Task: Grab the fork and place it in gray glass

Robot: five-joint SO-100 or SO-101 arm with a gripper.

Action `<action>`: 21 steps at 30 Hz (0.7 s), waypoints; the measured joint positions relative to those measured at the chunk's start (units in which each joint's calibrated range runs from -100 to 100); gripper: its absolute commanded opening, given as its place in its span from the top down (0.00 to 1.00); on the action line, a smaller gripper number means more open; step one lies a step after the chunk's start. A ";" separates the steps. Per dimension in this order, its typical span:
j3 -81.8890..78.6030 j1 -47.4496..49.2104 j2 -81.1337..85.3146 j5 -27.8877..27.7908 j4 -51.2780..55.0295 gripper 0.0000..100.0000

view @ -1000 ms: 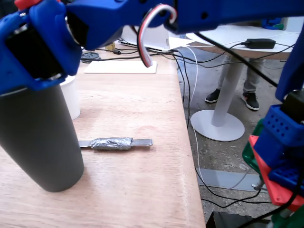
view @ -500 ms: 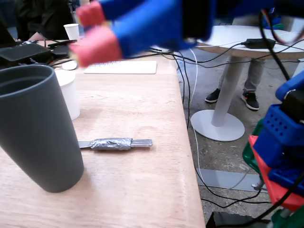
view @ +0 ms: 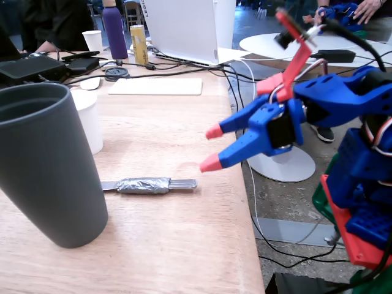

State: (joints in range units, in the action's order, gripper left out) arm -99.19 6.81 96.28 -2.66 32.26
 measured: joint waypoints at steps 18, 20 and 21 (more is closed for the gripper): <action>0.00 1.41 0.00 -0.29 8.70 1.00; 0.00 1.41 0.00 -0.29 8.70 1.00; 0.00 1.41 0.00 -0.29 8.70 1.00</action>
State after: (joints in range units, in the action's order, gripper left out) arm -99.19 8.22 96.28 -2.95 40.95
